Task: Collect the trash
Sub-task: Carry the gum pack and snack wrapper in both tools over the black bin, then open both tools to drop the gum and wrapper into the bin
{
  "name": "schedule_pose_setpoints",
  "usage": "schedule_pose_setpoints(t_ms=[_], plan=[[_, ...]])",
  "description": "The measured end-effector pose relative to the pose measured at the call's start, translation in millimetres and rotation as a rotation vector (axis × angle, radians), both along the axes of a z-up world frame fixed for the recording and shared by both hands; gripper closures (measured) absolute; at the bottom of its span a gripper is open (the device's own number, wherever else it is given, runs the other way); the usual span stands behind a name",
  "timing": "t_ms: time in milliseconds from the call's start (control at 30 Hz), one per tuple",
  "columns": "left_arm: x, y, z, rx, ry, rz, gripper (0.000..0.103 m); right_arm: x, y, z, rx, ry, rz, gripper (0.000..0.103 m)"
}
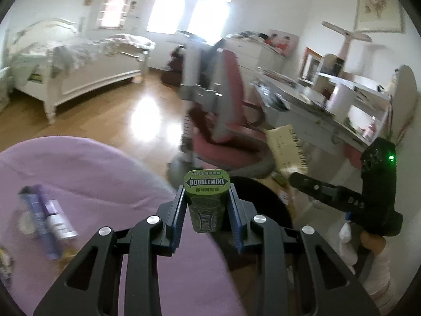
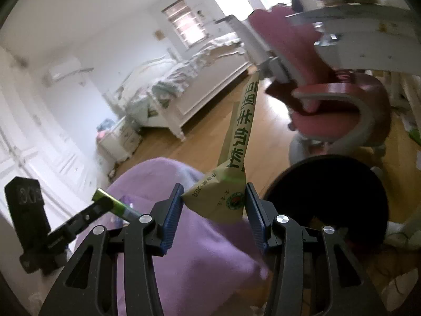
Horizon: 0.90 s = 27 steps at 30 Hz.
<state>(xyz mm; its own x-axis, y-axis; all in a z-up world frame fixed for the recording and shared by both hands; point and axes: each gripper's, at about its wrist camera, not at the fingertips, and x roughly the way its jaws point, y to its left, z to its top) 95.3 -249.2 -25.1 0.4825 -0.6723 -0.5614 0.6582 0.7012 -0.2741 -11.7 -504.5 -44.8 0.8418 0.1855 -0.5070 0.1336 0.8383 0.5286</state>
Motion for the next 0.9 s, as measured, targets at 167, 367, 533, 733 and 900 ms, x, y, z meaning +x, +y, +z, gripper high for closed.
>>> schedule_pose_setpoints(t_ms=[167, 367, 533, 733, 900], plan=[[0, -46, -12, -0.003, 0.035, -0.090, 0.072, -10, -32, -17, 0.024, 0.023, -0.058, 0.056], [5, -94, -28, 0.014, 0.084, -0.158, 0.072, -19, -62, -38, 0.061, 0.056, -0.116, 0.056], [6, -121, -46, 0.043, 0.127, -0.196, 0.072, -25, -78, -50, 0.084, 0.075, -0.145, 0.056], [8, -144, -59, 0.075, 0.147, -0.219, 0.072, -25, -90, -61, 0.107, 0.091, -0.163, 0.055], [6, -157, -61, 0.083, 0.141, -0.245, 0.072, -24, -94, -66, 0.102, 0.103, -0.173, 0.055]])
